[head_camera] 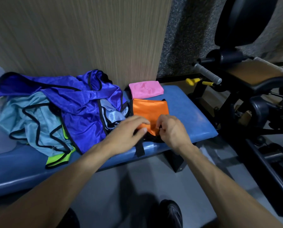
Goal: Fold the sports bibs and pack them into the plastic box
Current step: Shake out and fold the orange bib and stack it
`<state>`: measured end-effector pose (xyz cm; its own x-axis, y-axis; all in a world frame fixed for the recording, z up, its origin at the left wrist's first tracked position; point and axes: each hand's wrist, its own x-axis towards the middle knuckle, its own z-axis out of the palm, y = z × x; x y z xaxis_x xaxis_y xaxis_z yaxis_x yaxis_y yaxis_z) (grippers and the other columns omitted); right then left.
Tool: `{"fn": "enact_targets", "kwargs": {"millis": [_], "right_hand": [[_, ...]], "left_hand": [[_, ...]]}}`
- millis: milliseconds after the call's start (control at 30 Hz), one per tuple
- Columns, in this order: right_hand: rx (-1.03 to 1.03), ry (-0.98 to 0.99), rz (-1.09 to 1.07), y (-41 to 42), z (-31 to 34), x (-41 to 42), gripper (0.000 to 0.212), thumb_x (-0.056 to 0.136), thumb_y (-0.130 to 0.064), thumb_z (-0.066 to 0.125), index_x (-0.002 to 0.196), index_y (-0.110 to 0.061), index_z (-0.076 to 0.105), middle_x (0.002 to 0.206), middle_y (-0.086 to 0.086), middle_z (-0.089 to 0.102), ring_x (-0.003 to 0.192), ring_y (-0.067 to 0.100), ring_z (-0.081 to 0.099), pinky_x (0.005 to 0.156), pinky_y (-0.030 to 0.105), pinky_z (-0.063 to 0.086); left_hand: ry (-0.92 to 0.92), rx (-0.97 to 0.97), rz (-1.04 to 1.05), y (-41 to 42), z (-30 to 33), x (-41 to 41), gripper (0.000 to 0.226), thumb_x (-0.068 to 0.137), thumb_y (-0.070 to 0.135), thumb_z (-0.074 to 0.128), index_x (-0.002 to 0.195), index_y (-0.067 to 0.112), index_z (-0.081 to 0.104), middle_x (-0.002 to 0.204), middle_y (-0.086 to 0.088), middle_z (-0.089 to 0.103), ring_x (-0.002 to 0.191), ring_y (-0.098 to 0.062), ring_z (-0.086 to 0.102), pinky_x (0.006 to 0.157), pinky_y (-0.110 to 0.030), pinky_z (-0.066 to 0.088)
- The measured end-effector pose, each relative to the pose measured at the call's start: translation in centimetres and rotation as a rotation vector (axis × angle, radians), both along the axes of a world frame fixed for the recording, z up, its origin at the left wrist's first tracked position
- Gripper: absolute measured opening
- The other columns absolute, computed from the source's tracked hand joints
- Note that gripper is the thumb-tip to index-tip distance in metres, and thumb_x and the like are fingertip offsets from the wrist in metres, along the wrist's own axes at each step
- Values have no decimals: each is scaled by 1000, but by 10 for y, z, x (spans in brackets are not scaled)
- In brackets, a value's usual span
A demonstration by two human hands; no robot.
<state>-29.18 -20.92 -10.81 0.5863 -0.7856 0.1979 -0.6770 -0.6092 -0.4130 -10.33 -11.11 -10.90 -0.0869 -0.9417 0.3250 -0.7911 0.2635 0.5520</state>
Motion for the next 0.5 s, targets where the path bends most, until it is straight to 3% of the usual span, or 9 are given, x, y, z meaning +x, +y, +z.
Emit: {"fn": "enact_targets", "kwargs": {"millis": [67, 167, 300, 400, 500], "right_hand": [[-66, 24, 51, 3, -4, 2, 27, 78, 6, 54, 89, -14, 68, 83, 2, 54, 84, 33, 56, 67, 42, 47], [-225, 36, 87, 3, -10, 0, 28, 76, 8, 57, 87, -13, 71, 86, 6, 58, 79, 35, 57, 67, 40, 44], [-447, 159, 166, 8, -16, 0, 25, 75, -1, 57, 90, -17, 71, 85, 3, 56, 76, 30, 55, 66, 39, 39], [-435, 193, 188, 13, -15, 0, 30, 71, -2, 61, 93, -17, 74, 78, 3, 60, 67, 31, 59, 59, 36, 46], [-360, 202, 155, 19, -10, 1, 32, 76, -10, 51, 99, -16, 73, 76, 4, 62, 62, 34, 61, 49, 36, 47]], "left_hand": [[77, -82, 169, 12, 7, 9, 11, 102, 22, 55, 106, 23, 66, 103, 13, 60, 97, -5, 58, 90, -28, 47], [29, 12, 277, 31, 2, 15, 19, 95, 49, 55, 92, 30, 59, 92, 14, 54, 83, -4, 55, 78, -31, 50], [-160, 98, 254, 48, -12, 3, 47, 80, 73, 57, 100, 32, 53, 93, 16, 52, 88, -6, 54, 83, -35, 51], [-215, 47, 340, 48, -15, -9, 55, 74, 75, 62, 107, 33, 51, 97, 18, 49, 96, -11, 56, 84, -37, 49], [-307, 5, 383, 45, -18, -15, 50, 78, 67, 65, 112, 33, 51, 102, 13, 50, 101, -17, 56, 81, -38, 50]]}}
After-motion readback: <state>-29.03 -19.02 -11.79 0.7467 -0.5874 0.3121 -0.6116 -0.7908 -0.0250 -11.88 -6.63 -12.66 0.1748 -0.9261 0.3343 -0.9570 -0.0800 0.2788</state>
